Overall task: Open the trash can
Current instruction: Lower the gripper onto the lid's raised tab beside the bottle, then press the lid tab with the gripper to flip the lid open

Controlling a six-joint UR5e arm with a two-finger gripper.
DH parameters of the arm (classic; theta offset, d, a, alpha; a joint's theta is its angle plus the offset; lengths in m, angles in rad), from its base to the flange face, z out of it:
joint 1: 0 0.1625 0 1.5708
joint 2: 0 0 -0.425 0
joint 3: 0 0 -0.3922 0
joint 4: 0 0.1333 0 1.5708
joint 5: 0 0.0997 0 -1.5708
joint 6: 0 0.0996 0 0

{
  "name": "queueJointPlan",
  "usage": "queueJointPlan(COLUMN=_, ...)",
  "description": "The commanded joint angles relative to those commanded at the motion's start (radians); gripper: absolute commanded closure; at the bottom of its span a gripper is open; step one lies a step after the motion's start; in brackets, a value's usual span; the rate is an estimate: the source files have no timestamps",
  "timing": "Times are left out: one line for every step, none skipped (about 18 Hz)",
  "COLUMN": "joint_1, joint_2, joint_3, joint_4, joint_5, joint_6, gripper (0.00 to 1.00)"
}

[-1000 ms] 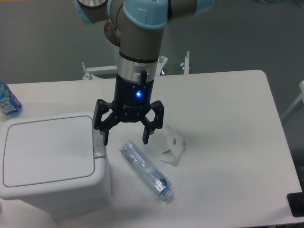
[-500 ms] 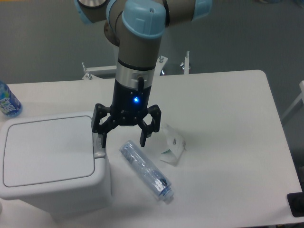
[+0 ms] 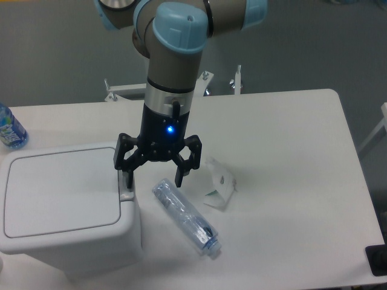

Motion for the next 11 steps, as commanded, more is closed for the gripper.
queueJointPlan(joint_1=0.0, joint_2=0.0, joint_3=-0.002, joint_4=0.0, joint_5=0.0, joint_6=0.0, gripper=0.0)
queueJointPlan(joint_1=0.0, joint_2=0.0, joint_3=-0.002, joint_4=0.0, joint_5=0.0, joint_6=0.0, gripper=0.0)
queueJointPlan(joint_1=0.0, joint_2=0.0, joint_3=-0.003, joint_4=0.0, joint_5=0.0, joint_6=0.0, gripper=0.0)
queueJointPlan(joint_1=0.0, joint_2=0.0, joint_3=-0.003, joint_4=0.0, joint_5=0.0, joint_6=0.0, gripper=0.0)
queueJointPlan(joint_1=0.0, joint_2=0.0, joint_3=-0.003, joint_4=0.0, joint_5=0.0, joint_6=0.0, gripper=0.0)
queueJointPlan(joint_1=0.0, joint_2=-0.002, joint_3=-0.003, joint_4=0.0, joint_5=0.0, joint_6=0.0, gripper=0.0)
queueJointPlan(joint_1=0.0, joint_2=-0.002, joint_3=-0.003, joint_4=0.0, joint_5=0.0, joint_6=0.0, gripper=0.0)
queueJointPlan(joint_1=0.0, joint_2=-0.002, joint_3=-0.003, joint_4=0.0, joint_5=0.0, joint_6=0.0, gripper=0.0)
queueJointPlan(joint_1=0.0, joint_2=-0.003, joint_3=-0.003, joint_4=0.0, joint_5=0.0, joint_6=0.0, gripper=0.0)
queueJointPlan(joint_1=0.0, joint_2=-0.006, joint_3=-0.002, joint_4=0.0, joint_5=0.0, joint_6=0.0, gripper=0.0)
queueJointPlan(joint_1=0.0, joint_2=-0.006, joint_3=-0.002, joint_4=0.0, joint_5=0.0, joint_6=0.0, gripper=0.0)
